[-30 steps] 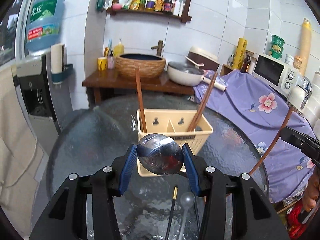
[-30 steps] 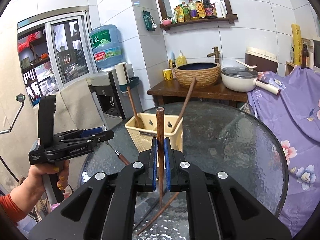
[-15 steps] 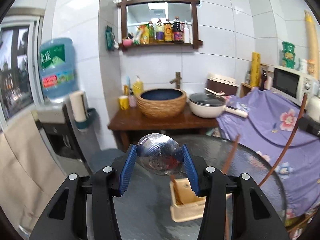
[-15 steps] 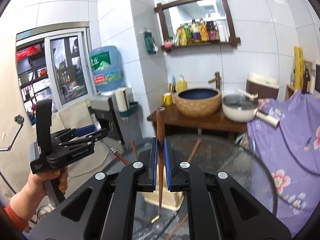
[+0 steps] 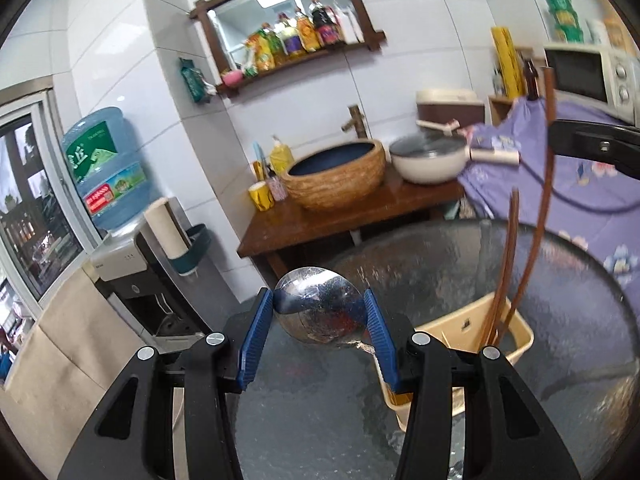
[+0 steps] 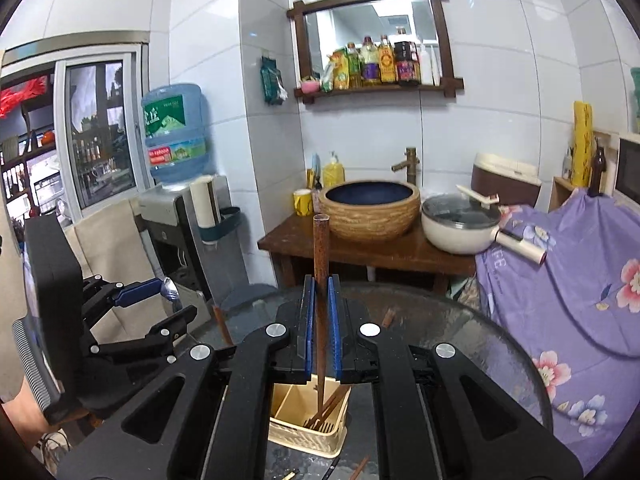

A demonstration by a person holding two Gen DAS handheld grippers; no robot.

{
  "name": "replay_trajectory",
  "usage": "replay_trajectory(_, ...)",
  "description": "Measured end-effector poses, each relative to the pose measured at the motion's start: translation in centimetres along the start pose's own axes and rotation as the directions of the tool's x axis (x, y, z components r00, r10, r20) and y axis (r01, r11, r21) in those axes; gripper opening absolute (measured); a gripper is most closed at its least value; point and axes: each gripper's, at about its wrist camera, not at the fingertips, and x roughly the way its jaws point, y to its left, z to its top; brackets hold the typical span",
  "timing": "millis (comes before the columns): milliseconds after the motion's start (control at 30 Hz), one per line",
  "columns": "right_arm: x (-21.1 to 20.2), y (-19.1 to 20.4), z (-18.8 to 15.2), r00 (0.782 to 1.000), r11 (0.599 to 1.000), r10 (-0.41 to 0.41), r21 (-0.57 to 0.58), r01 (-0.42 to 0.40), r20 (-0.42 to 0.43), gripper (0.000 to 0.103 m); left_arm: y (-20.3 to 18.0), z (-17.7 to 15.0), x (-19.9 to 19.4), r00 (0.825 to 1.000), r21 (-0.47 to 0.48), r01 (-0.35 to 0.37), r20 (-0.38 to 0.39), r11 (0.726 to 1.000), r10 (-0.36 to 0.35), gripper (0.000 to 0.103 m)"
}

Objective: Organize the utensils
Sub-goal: 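Lower the spoon and chopstick into the holder and open both tools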

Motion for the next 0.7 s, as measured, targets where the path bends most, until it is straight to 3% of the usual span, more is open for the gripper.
replay_trajectory(300, 3.3, -1.3, -4.4, 0.997, 0.999, 0.001, 0.053, 0.003, -0.079, 0.008, -2.2, -2.9, 2.5, 0.998, 0.006, 0.020, -0.056, 1.000, -0.020, 0.046)
replay_trajectory(533, 4.0, -1.6, -5.8, 0.995, 0.998, -0.002, 0.067, 0.008, -0.098, 0.008, -3.0, -4.0, 3.6, 0.994, -0.013, 0.049, -0.094, 0.999, -0.050, 0.045)
replay_trajectory(700, 3.8, -1.8, -5.8, 0.995, 0.997, -0.010, 0.071, 0.017, -0.100, 0.008, -3.5, -4.4, 3.6, 0.996, -0.009, 0.045, -0.071, 0.999, -0.045, 0.045)
